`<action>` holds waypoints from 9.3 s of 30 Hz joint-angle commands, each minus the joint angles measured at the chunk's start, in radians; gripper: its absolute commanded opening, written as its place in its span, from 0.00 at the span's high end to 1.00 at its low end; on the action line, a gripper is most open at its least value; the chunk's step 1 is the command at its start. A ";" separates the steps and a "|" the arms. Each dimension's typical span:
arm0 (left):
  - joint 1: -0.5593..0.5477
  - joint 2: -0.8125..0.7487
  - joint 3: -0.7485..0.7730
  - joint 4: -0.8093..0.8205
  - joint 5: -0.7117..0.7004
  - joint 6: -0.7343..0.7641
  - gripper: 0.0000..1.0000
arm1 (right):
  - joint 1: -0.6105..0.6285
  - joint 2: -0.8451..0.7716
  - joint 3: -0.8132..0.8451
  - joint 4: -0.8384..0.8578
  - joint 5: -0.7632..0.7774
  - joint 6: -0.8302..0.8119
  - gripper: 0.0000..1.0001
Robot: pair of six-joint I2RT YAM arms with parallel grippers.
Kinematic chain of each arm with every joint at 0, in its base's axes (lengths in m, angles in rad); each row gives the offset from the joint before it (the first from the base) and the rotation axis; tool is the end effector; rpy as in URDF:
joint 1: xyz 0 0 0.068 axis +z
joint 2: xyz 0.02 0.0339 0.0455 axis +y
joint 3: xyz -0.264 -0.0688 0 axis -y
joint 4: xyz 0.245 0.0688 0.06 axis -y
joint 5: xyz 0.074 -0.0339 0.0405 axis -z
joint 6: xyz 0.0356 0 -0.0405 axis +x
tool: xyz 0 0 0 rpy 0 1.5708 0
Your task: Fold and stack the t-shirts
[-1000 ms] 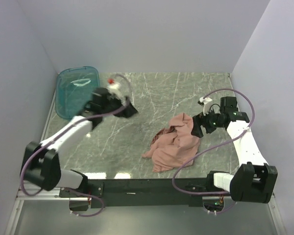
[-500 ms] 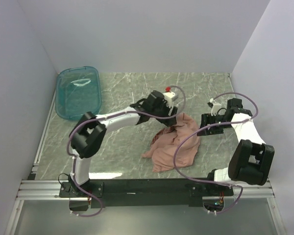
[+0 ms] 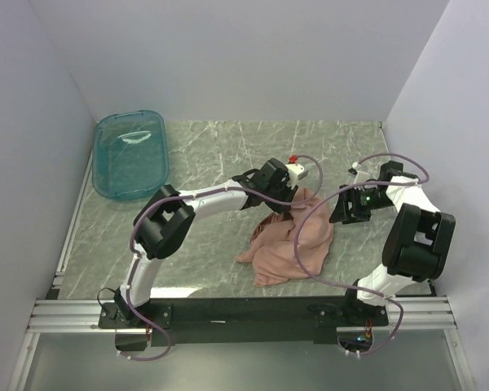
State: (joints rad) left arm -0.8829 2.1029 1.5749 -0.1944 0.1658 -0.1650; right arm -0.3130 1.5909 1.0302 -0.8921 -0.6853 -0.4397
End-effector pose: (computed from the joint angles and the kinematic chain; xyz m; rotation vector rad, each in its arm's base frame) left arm 0.2987 -0.3728 0.1973 0.9236 2.2064 -0.7120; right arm 0.2702 -0.0637 0.1971 -0.2247 2.6554 0.8260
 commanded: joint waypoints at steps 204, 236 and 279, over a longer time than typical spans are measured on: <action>0.360 -1.451 -0.917 -0.640 -0.247 -0.820 0.63 | 0.172 -0.146 0.151 0.087 0.024 -0.004 0.38; 0.389 -0.718 -0.616 -0.428 -0.207 -0.416 0.45 | 0.204 -0.128 0.154 0.102 -0.002 0.015 0.38; 0.447 -0.440 -0.161 -0.459 -0.403 -0.202 1.00 | 0.209 -0.147 0.125 0.111 0.007 0.010 0.38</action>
State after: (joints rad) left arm -0.4431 1.7309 1.4273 -0.6758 -0.2409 -0.3962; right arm -0.1093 1.4643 1.1439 -0.7998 -0.6701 -0.4278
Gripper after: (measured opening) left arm 0.012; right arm 0.621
